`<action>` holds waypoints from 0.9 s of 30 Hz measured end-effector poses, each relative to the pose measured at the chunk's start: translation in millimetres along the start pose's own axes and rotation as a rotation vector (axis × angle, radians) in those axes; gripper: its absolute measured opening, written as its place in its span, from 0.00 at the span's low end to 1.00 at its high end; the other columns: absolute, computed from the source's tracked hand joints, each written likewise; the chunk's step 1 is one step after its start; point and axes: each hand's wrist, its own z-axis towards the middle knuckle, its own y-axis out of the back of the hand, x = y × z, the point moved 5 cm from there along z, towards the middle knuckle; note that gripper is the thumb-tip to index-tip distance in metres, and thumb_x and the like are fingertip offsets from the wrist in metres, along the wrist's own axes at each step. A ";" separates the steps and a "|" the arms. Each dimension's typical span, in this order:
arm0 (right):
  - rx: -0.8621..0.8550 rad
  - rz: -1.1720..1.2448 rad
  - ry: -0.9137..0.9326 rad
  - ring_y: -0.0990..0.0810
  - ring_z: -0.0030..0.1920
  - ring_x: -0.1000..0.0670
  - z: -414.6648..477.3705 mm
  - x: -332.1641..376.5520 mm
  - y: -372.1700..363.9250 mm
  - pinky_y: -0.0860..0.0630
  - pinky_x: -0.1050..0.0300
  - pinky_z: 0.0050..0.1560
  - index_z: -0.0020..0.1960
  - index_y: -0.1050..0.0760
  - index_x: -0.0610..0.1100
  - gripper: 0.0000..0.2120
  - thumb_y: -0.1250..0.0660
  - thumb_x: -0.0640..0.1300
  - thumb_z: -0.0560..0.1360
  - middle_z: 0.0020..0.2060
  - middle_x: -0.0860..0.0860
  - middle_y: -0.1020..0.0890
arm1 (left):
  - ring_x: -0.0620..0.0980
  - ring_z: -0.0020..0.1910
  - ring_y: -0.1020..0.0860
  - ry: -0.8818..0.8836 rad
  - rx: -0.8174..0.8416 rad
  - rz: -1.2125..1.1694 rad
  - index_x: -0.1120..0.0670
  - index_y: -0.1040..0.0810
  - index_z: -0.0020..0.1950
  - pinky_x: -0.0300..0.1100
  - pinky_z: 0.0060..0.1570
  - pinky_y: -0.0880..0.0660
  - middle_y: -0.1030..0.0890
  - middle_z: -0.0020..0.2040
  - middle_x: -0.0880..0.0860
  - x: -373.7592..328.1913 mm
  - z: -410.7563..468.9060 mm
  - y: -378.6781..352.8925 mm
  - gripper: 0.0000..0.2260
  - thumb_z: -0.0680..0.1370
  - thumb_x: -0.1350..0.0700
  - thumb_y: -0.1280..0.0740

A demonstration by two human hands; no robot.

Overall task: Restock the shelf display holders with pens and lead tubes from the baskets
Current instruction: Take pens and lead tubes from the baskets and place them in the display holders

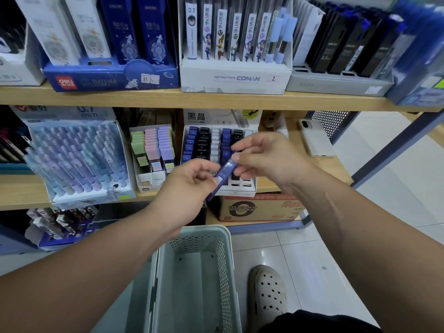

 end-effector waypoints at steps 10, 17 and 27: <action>-0.435 -0.228 0.192 0.15 0.41 0.47 15.1 3.5 82.7 0.15 0.48 0.48 0.50 0.19 0.44 0.06 0.30 0.34 0.78 0.42 0.45 0.14 | 0.54 0.79 0.44 -0.294 -0.015 1.023 0.50 0.42 0.81 0.51 0.77 0.45 0.42 0.81 0.51 1.7 21.4 24.9 0.31 0.80 0.45 0.36; -0.508 -0.684 0.298 0.15 0.47 0.48 46.2 0.9 67.9 0.20 0.57 0.50 0.55 0.15 0.44 0.08 0.29 0.43 0.78 0.44 0.51 0.14 | 0.50 0.81 0.61 -0.264 0.136 1.177 0.47 0.62 0.82 0.55 0.79 0.56 0.64 0.81 0.45 29.6 23.2 21.7 0.42 0.79 0.40 0.37; -0.495 -0.656 0.204 0.24 0.32 0.60 57.0 -7.6 69.8 0.31 0.69 0.35 0.37 0.21 0.52 0.10 0.29 0.43 0.77 0.30 0.58 0.22 | 0.51 0.81 0.52 -0.315 0.082 1.113 0.46 0.49 0.82 0.57 0.79 0.50 0.51 0.83 0.49 14.8 20.4 20.8 0.39 0.77 0.40 0.33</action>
